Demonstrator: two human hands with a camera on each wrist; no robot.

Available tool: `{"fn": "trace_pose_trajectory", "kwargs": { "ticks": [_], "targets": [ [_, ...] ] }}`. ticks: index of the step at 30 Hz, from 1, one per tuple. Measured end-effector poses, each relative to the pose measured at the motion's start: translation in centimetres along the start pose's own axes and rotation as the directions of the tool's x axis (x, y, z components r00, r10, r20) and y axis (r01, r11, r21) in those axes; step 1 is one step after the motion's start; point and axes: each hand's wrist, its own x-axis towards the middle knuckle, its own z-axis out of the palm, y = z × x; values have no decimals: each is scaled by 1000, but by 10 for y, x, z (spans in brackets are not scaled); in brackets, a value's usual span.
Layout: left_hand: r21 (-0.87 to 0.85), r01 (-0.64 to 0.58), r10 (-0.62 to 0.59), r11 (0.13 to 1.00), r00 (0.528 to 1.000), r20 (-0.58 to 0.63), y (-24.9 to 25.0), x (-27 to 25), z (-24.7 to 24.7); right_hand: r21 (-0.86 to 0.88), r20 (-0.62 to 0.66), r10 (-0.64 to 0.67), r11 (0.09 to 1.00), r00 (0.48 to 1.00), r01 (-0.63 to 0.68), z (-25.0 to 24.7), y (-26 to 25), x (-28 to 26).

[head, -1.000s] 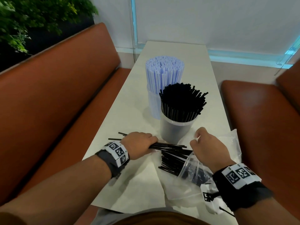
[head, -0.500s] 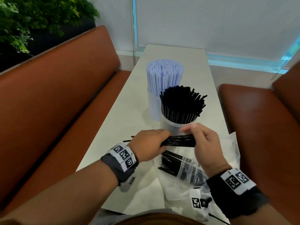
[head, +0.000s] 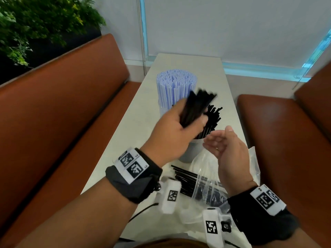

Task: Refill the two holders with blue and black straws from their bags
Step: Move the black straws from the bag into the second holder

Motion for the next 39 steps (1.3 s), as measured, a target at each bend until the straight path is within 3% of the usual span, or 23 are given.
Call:
{"fn": "trace_pose_trajectory", "kwargs": {
  "ticks": [2, 5, 9, 15, 17, 18, 20, 21, 23, 27, 30, 32, 35, 37, 39],
  "targets": [
    [-259, -113, 88, 959, 990, -107, 20, 12, 3, 66, 16, 203, 977, 979, -203, 3, -2, 2],
    [-453, -185, 105, 872, 975, -195, 30, 22, 9, 207, 88, 412, 883, 907, -422, 3, -11, 4],
    [-527, -13, -76, 850, 986, -147, 18, 15, 30, 249, 285, 447, 819, 848, -516, 5, -21, 1],
    [-504, 63, -148, 861, 980, -131, 8, 14, 32, 224, 301, 439, 831, 847, -510, 6, -18, 2],
    [-475, 99, -171, 874, 979, -111, 6, 14, 33, 143, 350, 387, 878, 853, -457, 9, -17, 0],
    [-480, 112, -188, 870, 975, -114, 4, 15, 32, 80, 347, 322, 926, 881, -369, 9, -16, -1],
    [-518, 126, -228, 846, 964, -136, 0, 18, 26, -132, 352, 110, 989, 930, -67, 5, -17, -2],
    [-524, 132, -239, 841, 961, -141, -2, 18, 25, -271, 419, 35, 959, 907, 88, 5, -18, -4],
    [-489, 168, -256, 856, 960, -117, -6, 13, 26, -523, 540, 83, 813, 837, 257, 6, -16, -9],
    [-513, 190, -272, 837, 958, -89, -8, 11, 21, -719, 447, 119, 637, 887, 277, 5, -10, -12],
    [-537, 169, -256, 826, 962, -92, -5, 18, 11, -773, 426, 138, 569, 894, 280, 2, -2, -12],
    [-470, 159, -221, 868, 972, -79, -4, 20, 9, -810, 435, 159, 499, 886, 308, -1, 1, -8],
    [-365, 132, -183, 921, 977, -109, -5, 31, -3, -866, 469, 239, 310, 850, 391, -8, -1, 0],
    [-313, 204, -238, 928, 969, -72, -8, 42, -14, -896, 434, 227, 213, 872, 390, -12, -2, 7],
    [-259, 300, -308, 918, 951, 11, -10, 51, -19, -923, 374, 132, 146, 918, 355, -12, -1, 13]
  ]
}}
